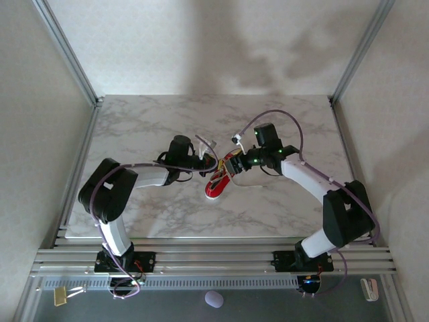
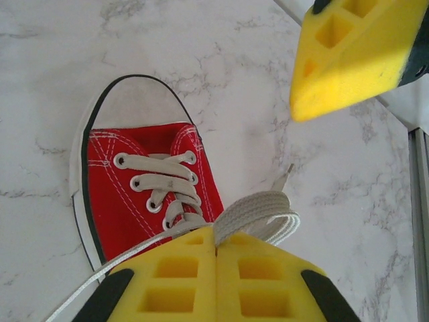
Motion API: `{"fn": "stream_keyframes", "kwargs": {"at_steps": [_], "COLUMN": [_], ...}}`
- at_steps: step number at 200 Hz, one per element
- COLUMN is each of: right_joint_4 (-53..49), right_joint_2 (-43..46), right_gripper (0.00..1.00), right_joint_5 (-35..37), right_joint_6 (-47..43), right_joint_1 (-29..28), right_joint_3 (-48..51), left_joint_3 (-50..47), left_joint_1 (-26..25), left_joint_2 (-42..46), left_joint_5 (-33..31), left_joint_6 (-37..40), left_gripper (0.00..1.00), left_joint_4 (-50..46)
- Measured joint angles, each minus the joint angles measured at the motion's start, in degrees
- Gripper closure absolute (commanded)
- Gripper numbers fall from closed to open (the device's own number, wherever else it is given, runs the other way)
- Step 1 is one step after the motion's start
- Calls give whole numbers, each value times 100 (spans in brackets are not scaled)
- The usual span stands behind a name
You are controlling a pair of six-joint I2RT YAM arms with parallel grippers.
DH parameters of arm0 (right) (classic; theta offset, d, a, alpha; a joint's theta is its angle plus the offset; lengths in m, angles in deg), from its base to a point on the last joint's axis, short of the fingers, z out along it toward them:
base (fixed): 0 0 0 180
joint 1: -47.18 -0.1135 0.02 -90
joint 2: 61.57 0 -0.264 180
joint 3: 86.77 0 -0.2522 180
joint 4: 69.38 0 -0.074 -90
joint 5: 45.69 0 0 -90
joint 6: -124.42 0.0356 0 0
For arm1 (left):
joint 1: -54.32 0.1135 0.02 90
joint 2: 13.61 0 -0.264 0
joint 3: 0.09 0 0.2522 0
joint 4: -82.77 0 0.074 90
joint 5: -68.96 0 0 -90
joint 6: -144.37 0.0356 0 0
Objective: Tie the shoes
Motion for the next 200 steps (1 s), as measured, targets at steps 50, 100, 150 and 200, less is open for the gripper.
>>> {"fn": "stream_keyframes", "kwargs": {"at_steps": [50,100,150,200], "right_joint_4": [-142,-278,-299,190], "right_joint_2": [-538,-861,-1069,-949], "right_gripper": [42,56,95,100], "right_joint_5": [-442,-466,-509,-413], "right_joint_6": [-413,-643,-732,-492], "right_joint_1": [0,0,4,15], "right_joint_3": [-391,-625,-704,-369], "left_joint_3": [96,98,101,-229], "left_joint_1": [17,17,55,96], "left_joint_2": [-22,-22,-44,376], "left_joint_5": [57,79,74,-411], "left_joint_6": [26,42,35,-323], "left_gripper": [100,100,87,33], "left_joint_4": [-114,-114,-153,-55]}}
